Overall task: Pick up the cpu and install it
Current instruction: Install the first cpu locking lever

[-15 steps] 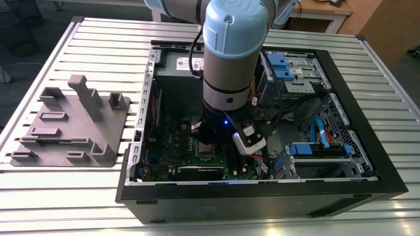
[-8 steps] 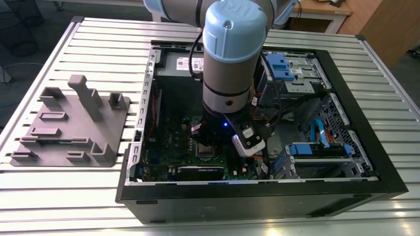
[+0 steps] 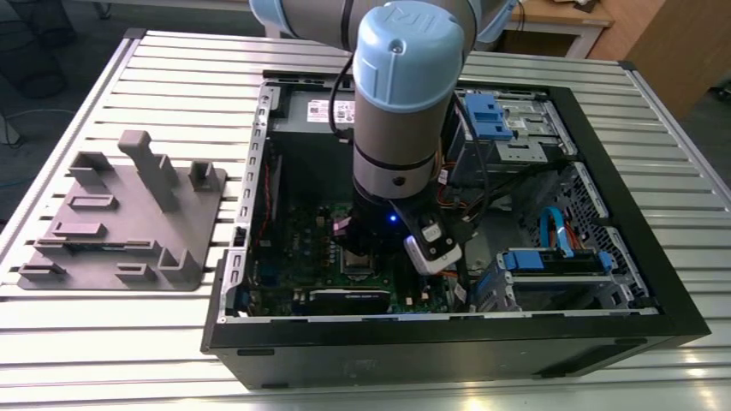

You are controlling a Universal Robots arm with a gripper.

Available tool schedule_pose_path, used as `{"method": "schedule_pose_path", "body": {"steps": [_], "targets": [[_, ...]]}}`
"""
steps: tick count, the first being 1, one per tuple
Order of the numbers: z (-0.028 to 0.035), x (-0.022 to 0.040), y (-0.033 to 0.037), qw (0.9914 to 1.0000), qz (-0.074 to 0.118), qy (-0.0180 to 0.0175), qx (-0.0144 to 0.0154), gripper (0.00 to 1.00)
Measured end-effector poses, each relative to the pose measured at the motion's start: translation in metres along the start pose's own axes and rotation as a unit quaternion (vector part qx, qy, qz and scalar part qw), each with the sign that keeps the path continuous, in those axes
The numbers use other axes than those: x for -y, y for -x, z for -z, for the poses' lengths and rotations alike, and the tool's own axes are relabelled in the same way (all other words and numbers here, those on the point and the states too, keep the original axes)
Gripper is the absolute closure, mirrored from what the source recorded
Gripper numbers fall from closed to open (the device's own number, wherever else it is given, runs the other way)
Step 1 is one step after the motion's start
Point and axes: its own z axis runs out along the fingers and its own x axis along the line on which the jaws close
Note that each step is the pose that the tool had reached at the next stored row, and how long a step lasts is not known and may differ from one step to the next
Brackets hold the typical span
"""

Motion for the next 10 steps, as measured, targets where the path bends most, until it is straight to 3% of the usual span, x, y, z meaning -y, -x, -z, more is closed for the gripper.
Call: {"method": "schedule_pose_path", "body": {"steps": [10], "targets": [[-0.0003, 0.0, 0.0003, 1.0, 0.001, 0.0003, 0.0002, 0.89]]}}
